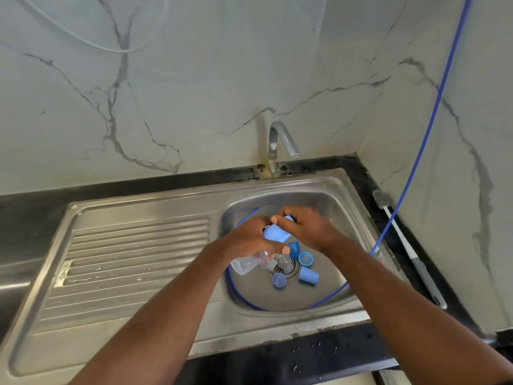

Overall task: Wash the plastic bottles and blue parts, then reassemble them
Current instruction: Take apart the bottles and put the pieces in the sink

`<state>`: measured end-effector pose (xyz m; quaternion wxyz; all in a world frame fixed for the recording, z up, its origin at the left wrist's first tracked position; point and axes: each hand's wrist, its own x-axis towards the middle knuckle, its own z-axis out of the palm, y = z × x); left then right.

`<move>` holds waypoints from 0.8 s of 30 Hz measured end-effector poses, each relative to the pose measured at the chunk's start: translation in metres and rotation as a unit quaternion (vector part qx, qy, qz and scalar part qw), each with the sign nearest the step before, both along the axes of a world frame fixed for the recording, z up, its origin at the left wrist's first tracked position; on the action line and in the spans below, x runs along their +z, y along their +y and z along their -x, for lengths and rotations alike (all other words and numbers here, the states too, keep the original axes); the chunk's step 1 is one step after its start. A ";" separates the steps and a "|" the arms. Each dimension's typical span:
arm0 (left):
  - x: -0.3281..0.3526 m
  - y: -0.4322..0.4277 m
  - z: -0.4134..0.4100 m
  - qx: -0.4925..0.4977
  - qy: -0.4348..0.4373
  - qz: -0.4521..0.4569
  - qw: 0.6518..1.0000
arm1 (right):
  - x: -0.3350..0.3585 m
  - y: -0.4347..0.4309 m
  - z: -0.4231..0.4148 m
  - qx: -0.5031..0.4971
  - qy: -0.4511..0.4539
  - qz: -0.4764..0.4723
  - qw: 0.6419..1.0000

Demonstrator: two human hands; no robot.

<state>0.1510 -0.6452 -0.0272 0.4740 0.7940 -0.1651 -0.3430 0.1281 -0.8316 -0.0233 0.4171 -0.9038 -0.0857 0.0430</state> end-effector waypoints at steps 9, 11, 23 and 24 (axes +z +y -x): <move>-0.018 0.037 -0.014 0.097 0.152 0.109 0.978 | 0.000 -0.010 -0.015 -0.072 0.065 -0.253 0.963; -0.030 0.037 -0.019 0.131 0.130 0.073 0.980 | -0.025 -0.014 -0.013 -0.098 0.116 -0.215 0.965; -0.067 0.059 -0.022 0.142 0.121 -0.007 0.982 | -0.163 0.000 0.011 -0.249 0.321 0.030 0.913; -0.072 0.062 -0.025 0.141 0.119 -0.005 0.983 | -0.171 0.006 0.010 -0.242 0.326 0.045 0.913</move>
